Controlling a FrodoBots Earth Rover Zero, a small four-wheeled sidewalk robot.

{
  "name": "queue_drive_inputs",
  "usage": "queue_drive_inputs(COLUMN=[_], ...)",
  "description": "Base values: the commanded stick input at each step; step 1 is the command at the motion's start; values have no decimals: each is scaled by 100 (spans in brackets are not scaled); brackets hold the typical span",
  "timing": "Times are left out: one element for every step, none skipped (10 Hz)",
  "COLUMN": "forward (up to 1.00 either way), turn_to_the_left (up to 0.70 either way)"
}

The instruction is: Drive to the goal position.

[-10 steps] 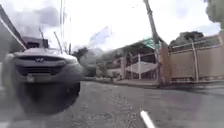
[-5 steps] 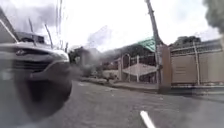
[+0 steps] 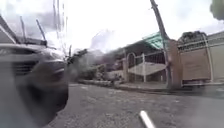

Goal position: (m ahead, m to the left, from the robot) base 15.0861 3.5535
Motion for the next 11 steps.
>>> queue_drive_inputs(forward=[85, 85, 85, 85, 85, 85, 85, 85, 85, 85, 85], turn_to_the_left=[0, 0, 0, 0, 0, 0, 0, 0, 0, 0, 0])
